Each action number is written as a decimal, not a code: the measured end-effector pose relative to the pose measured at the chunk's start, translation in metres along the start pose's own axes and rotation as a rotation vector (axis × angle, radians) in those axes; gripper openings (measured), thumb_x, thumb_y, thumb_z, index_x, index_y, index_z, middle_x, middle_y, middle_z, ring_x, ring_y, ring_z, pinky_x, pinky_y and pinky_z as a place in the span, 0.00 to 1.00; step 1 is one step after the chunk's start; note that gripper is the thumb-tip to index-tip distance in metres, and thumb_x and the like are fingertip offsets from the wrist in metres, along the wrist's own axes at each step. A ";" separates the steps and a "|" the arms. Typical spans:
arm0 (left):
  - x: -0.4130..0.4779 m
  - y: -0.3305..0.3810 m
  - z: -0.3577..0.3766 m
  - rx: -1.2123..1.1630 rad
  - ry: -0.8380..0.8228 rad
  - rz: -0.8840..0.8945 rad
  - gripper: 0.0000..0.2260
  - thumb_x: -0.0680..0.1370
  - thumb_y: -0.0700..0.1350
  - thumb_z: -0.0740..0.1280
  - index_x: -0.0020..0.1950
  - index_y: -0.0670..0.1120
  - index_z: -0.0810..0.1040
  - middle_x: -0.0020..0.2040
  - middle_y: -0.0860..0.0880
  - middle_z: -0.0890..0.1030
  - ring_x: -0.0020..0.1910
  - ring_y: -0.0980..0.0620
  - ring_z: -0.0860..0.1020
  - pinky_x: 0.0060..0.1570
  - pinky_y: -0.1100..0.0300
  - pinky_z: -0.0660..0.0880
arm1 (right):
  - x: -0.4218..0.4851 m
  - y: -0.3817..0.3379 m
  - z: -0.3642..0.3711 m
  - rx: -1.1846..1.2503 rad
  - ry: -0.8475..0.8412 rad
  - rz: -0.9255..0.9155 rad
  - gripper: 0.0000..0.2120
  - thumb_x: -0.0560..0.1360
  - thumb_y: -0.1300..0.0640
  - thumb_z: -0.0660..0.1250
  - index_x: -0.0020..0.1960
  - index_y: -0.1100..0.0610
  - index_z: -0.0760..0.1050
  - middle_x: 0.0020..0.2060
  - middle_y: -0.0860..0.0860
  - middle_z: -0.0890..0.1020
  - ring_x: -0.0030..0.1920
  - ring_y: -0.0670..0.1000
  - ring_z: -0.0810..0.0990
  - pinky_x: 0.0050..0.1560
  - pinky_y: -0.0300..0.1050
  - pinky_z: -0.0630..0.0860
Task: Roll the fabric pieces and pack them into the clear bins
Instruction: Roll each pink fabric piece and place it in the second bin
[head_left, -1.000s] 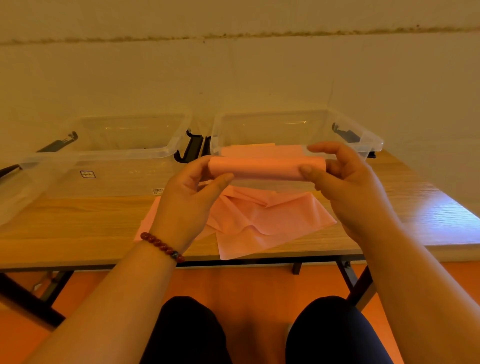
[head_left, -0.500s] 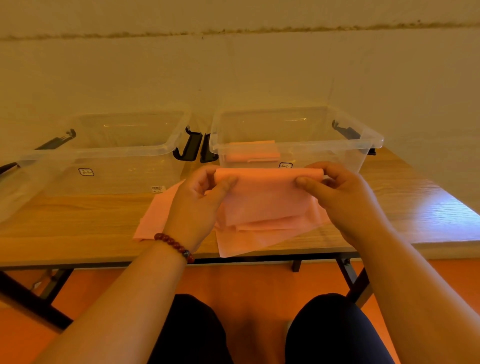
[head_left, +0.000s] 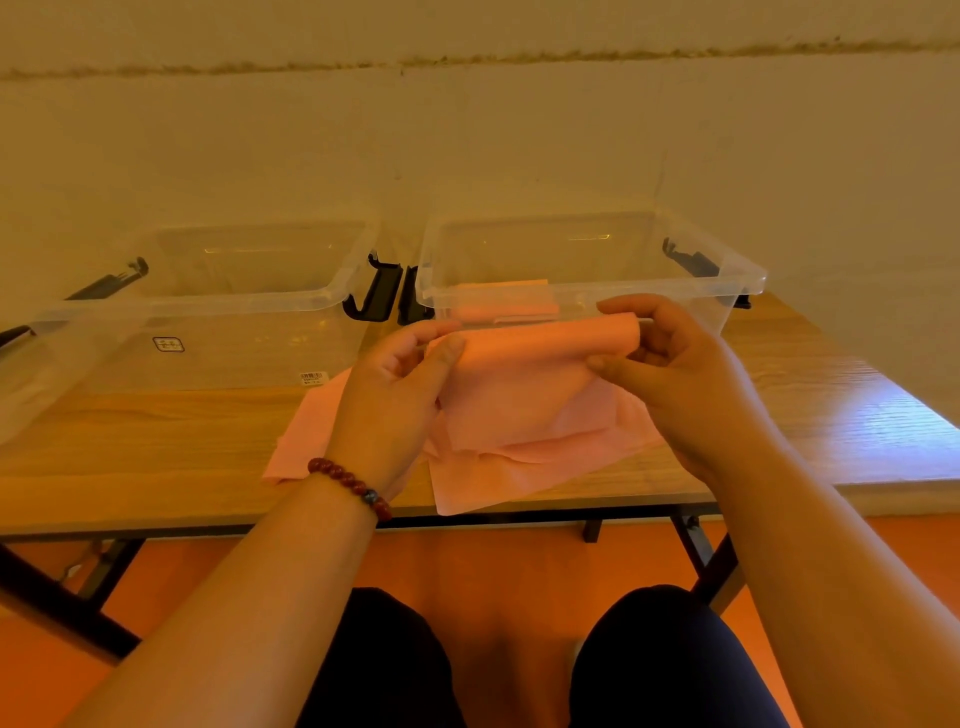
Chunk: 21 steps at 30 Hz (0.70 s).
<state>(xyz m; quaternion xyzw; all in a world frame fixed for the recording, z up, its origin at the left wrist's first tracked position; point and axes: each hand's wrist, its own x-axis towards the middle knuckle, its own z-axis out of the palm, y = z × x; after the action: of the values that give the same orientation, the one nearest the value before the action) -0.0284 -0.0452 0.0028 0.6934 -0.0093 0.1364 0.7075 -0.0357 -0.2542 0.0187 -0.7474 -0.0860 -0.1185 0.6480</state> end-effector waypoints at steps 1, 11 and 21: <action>0.000 0.002 -0.001 -0.037 -0.036 -0.011 0.09 0.75 0.45 0.70 0.44 0.61 0.82 0.50 0.56 0.83 0.52 0.55 0.80 0.52 0.52 0.79 | 0.001 -0.001 0.000 -0.003 0.014 -0.005 0.18 0.72 0.64 0.72 0.52 0.43 0.77 0.45 0.47 0.84 0.45 0.42 0.82 0.55 0.47 0.79; 0.004 0.019 -0.012 0.089 -0.055 0.162 0.06 0.76 0.46 0.69 0.50 0.55 0.81 0.48 0.57 0.83 0.49 0.60 0.81 0.45 0.63 0.79 | 0.006 -0.010 0.001 -0.093 0.060 -0.083 0.05 0.74 0.53 0.71 0.49 0.48 0.78 0.45 0.45 0.83 0.45 0.41 0.81 0.44 0.37 0.79; 0.006 0.020 -0.011 0.054 -0.003 0.122 0.08 0.75 0.47 0.70 0.50 0.60 0.78 0.49 0.57 0.82 0.50 0.57 0.80 0.48 0.59 0.79 | 0.009 -0.015 0.008 -0.062 0.096 -0.077 0.06 0.77 0.49 0.68 0.51 0.38 0.77 0.48 0.49 0.82 0.49 0.47 0.80 0.48 0.49 0.78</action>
<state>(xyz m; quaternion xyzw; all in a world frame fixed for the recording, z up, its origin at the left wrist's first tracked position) -0.0292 -0.0331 0.0234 0.7106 -0.0490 0.1786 0.6788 -0.0312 -0.2446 0.0347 -0.7567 -0.0798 -0.1819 0.6229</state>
